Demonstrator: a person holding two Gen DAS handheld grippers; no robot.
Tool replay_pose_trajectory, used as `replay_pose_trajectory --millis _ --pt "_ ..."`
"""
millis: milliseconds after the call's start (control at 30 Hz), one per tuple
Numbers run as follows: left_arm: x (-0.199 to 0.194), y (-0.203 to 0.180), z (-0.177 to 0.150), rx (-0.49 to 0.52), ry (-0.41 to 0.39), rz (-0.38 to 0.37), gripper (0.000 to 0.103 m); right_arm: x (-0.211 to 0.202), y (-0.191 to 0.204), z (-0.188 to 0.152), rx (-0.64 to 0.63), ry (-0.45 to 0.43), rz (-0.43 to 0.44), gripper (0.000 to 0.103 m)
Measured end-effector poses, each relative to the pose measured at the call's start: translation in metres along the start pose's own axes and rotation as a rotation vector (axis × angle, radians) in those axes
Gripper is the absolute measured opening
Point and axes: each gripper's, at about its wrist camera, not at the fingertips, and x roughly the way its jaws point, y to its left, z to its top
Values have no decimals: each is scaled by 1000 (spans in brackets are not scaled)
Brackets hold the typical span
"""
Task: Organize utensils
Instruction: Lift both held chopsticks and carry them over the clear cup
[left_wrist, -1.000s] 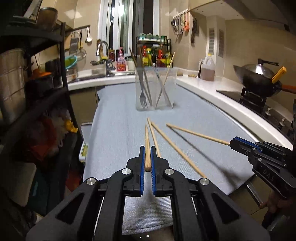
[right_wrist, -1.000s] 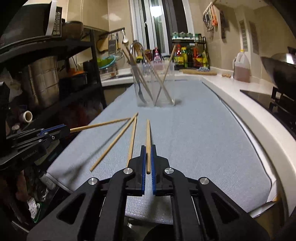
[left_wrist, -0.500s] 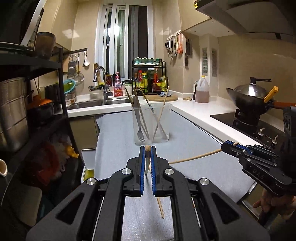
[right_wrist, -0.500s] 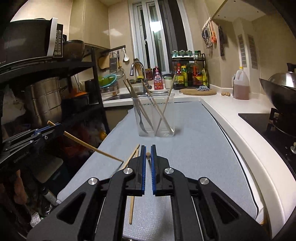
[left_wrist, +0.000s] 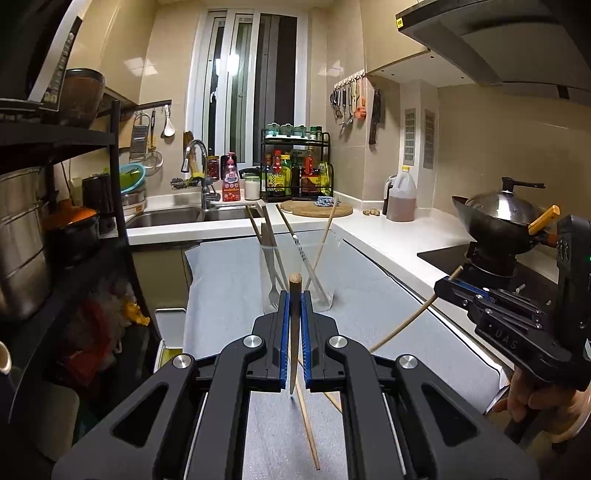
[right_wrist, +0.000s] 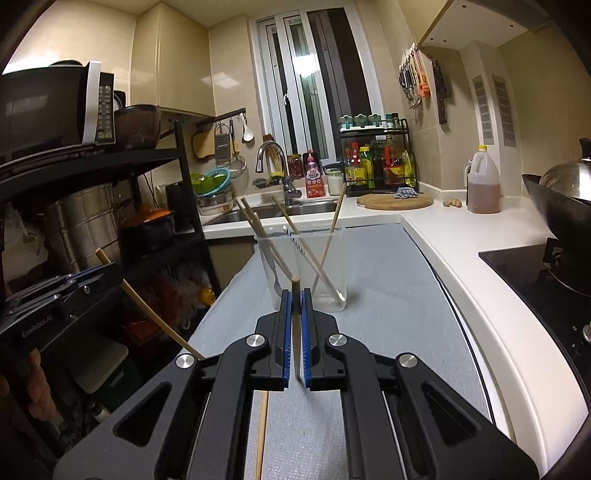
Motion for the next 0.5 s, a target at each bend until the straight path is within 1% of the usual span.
replay_pose_trajectory --millis 200,333,500 --pt "9 6 27 -10 6 -7 6 4 -2 31 -20 -45 -13 5" --pt "18 6 47 -3 29 -10 6 6 -1 52 -39 -66 -19 5" --pt "30 8 81 -8 56 -25 6 13 -3 84 -55 -93 -25 5"
